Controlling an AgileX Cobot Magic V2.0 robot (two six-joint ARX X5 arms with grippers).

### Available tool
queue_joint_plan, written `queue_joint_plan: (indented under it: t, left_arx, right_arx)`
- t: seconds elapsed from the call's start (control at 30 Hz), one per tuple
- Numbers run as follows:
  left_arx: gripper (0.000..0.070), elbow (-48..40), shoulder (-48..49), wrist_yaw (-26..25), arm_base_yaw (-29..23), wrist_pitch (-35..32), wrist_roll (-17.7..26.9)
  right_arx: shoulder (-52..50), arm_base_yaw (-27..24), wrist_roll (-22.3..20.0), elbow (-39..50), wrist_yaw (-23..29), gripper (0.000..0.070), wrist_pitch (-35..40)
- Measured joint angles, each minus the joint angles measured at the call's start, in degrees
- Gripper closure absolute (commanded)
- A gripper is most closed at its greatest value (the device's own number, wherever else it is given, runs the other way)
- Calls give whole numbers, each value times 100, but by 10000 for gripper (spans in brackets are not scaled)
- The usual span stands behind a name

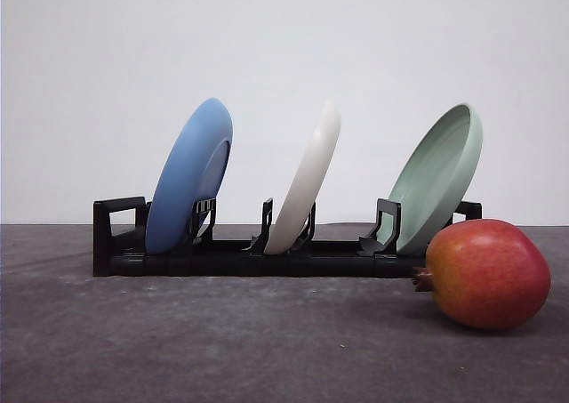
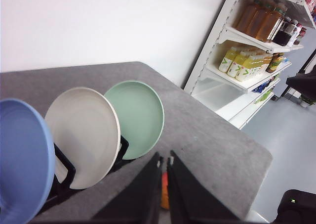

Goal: Place pomegranate in white plate

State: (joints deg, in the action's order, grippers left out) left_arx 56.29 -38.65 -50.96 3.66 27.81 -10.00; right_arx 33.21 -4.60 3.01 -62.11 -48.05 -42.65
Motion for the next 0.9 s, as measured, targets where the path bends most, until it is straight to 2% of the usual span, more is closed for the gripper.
queue_joint_plan:
  t: [0.07,0.13,0.23,0.3,0.37,0.4,0.63,0.8,0.9]
  left_arx:
    - [695,0,-2,0,0,2,17]
    - [628,0,-2,0,0,2,57]
    - [424,0,-27,3,0,4,130]
    - [249,0,-59,24,2,6,153]
    - [130,0,-98,89,0,6,166]
    - [96,0,-114,137,0,6,168]
    - [95,0,-289,210,70,4,157]
    - [95,0,-673,709,509,-101,46]
    - [97,11,-1080,922,832,-366,-187]
  right_arx:
    - [0,0,2,0,7,694,-19]
    - [0,0,0,0,9,638,-39]
    - [0,0,-2,0,9,382,-39]
    - [0,0,-4,0,9,191,-37]
    - [0,0,-2,0,9,96,-37]
    - [0,0,-2,0,9,82,-39]
    - [0,0,-2,0,9,80,-37]
    - [0,0,7,0,9,80,-39]
    - [0,0,52,0,9,80,-37]
